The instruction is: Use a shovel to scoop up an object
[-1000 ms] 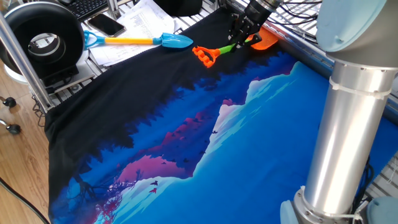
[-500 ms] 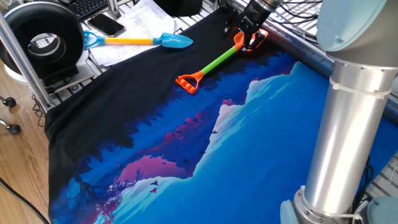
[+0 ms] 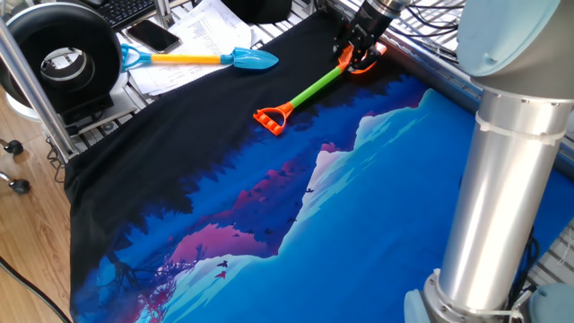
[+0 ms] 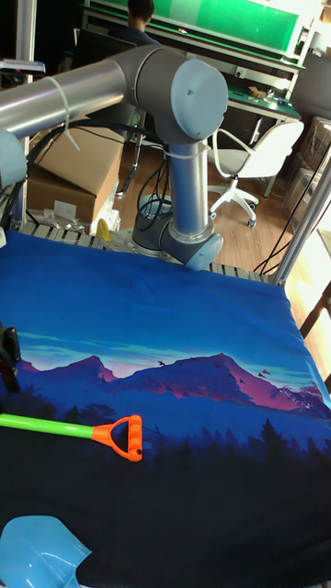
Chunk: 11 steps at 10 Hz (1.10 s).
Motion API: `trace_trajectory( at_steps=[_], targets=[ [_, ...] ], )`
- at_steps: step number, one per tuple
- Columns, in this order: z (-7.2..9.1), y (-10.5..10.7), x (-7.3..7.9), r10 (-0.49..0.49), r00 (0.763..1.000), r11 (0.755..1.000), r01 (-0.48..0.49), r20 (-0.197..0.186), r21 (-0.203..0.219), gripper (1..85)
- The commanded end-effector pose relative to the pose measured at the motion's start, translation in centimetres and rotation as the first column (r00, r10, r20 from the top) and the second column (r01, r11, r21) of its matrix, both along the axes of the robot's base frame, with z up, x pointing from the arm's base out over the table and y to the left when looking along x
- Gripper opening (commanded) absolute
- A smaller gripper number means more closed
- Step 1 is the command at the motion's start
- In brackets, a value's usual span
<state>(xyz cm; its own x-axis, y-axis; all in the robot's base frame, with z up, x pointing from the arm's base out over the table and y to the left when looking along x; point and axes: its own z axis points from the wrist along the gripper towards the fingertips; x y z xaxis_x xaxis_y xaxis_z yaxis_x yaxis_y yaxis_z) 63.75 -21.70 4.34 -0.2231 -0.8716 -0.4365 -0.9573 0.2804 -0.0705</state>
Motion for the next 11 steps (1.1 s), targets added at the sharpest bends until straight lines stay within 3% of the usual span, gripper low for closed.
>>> trace_trajectory(
  at_steps=[1, 3, 6, 7, 9, 11],
  targets=[
    [-0.3, -1.7, 0.0, -0.199, 0.978, 0.979, 0.196, -0.068, -0.048, 12.3],
    [0.4, -1.0, 0.3, -0.274, 0.959, 0.961, 0.269, -0.078, -0.066, 1.7],
    [0.8, -0.3, 0.3, -0.363, 0.924, 0.932, 0.36, -0.121, -0.046, 1.7],
    [0.9, -0.1, 0.4, -0.412, 0.901, 0.911, 0.41, -0.139, -0.042, 1.7],
    [1.3, 0.6, 1.2, -0.5, 0.856, 0.866, 0.496, -0.133, -0.067, 1.7],
    [1.2, 1.2, 1.9, -0.517, 0.846, 0.856, 0.513, -0.13, -0.06, 1.7]
  ],
)
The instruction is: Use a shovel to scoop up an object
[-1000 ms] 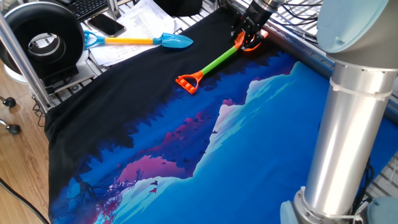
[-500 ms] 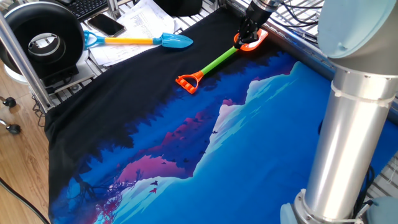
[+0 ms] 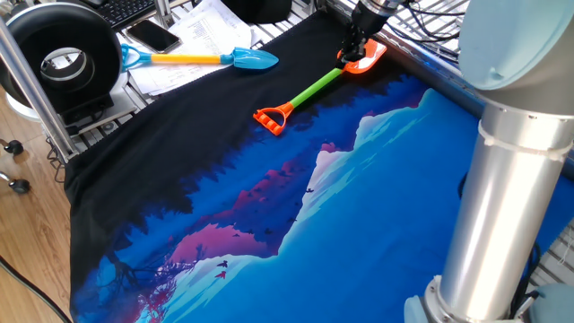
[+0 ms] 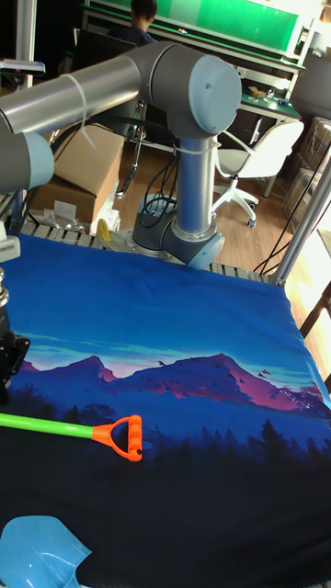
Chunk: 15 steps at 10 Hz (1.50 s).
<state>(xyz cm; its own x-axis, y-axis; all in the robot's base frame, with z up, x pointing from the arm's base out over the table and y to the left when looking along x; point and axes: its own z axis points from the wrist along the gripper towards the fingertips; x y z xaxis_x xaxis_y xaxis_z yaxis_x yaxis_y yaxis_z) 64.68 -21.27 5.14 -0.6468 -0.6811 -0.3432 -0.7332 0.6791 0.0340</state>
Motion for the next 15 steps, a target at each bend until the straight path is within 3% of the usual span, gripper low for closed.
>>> trace_trajectory(
  at_steps=[1, 3, 6, 8, 11, 15],
  targets=[
    [0.1, 0.9, 1.3, -0.093, 0.996, 0.996, 0.093, 0.002, 0.008, 1.7],
    [-0.2, 0.9, 1.8, -0.105, 0.994, 0.994, 0.105, -0.003, 0.011, 1.7],
    [-0.4, 1.1, 0.9, -0.166, 0.984, 0.986, 0.167, -0.063, 0.022, 1.7],
    [0.0, 1.1, 0.1, -0.205, 0.974, 0.978, 0.206, -0.094, 0.002, 1.7],
    [0.4, 2.2, -0.8, -0.331, 0.932, 0.943, 0.333, -0.146, -0.01, 1.7],
    [0.2, 2.9, -0.8, -0.371, 0.916, 0.927, 0.375, -0.15, -0.006, 1.7]
  ],
)
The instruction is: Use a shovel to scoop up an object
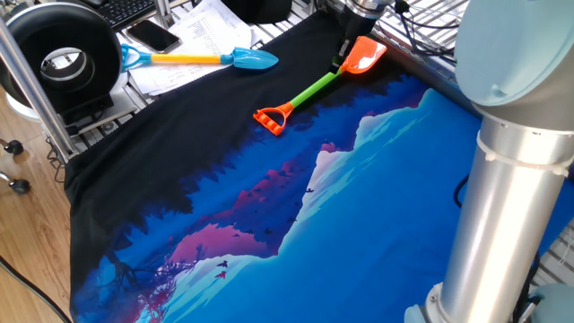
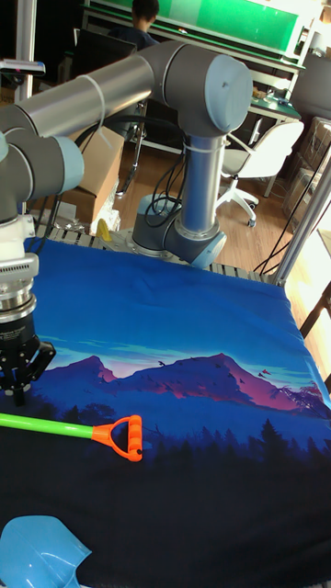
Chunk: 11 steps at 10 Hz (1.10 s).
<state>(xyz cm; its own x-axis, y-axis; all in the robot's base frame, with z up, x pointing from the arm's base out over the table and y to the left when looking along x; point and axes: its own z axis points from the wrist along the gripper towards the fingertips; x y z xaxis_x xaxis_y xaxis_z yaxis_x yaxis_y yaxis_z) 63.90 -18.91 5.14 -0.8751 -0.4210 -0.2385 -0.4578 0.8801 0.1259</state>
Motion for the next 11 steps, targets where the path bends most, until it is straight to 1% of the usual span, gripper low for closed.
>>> trace_trajectory(
  at_steps=[1, 2, 3, 4, 6, 7, 8, 9, 10, 11],
  targets=[
    [0.1, 0.1, -0.2, -0.054, 0.998, 0.999, 0.054, -0.012, -0.004, 1.7],
    [-0.1, -0.7, -0.3, -0.044, 0.999, 0.998, 0.043, -0.013, -0.036, 1.7],
    [-0.1, -0.9, -0.3, -0.038, 0.999, 0.998, 0.037, -0.013, -0.046, 1.7],
    [-0.2, -1.6, -0.2, -0.034, 0.999, 0.997, 0.033, -0.007, -0.074, 1.3],
    [-0.1, -1.9, 1.0, -0.064, 0.997, 0.995, 0.067, 0.037, -0.078, 1.3],
    [0.0, -2.2, 1.6, -0.056, 0.997, 0.994, 0.061, 0.062, -0.088, 1.3],
    [0.1, -2.1, 2.0, -0.052, 0.996, 0.995, 0.058, 0.078, -0.084, 1.3],
    [0.3, -2.2, 2.5, -0.033, 0.995, 0.995, 0.042, 0.099, -0.092, 1.3],
    [0.3, -2.0, 2.6, -0.03, 0.994, 0.996, 0.039, 0.106, -0.085, 1.3],
    [0.3, -2.0, 2.5, -0.026, 0.995, 0.996, 0.035, 0.101, -0.087, 1.3]
  ],
)
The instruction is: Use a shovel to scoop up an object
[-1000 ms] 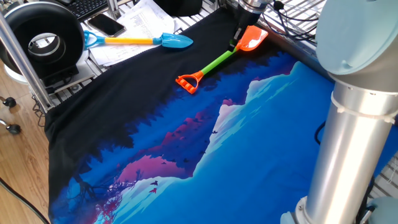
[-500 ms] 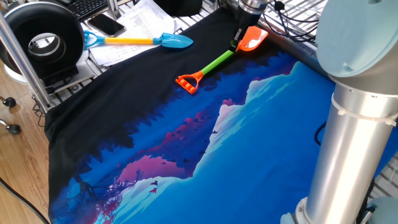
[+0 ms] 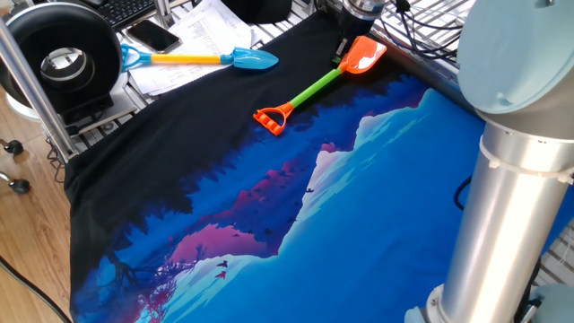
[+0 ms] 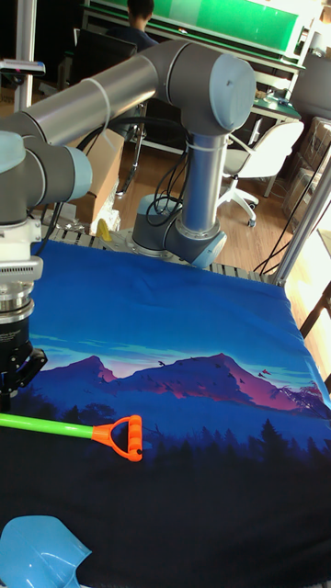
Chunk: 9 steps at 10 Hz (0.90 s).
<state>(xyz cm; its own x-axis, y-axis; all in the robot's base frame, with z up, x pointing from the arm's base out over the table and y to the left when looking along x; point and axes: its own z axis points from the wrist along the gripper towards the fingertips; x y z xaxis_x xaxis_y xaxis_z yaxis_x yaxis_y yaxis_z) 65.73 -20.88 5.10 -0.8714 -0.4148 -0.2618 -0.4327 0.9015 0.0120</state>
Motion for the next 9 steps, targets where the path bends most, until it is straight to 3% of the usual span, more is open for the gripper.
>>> trace_trajectory(
  at_steps=[1, 3, 9],
  targets=[
    [0.2, -0.2, 0.3, 0.008, 1.0, 1.0, -0.008, 0.014, -0.006, 1.3],
    [0.0, -0.5, -0.6, 0.006, 1.0, 1.0, -0.006, -0.021, -0.015, 1.7],
    [-0.2, -0.8, -1.1, -0.011, 0.999, 1.0, 0.01, -0.042, -0.022, 1.7]
  ],
)
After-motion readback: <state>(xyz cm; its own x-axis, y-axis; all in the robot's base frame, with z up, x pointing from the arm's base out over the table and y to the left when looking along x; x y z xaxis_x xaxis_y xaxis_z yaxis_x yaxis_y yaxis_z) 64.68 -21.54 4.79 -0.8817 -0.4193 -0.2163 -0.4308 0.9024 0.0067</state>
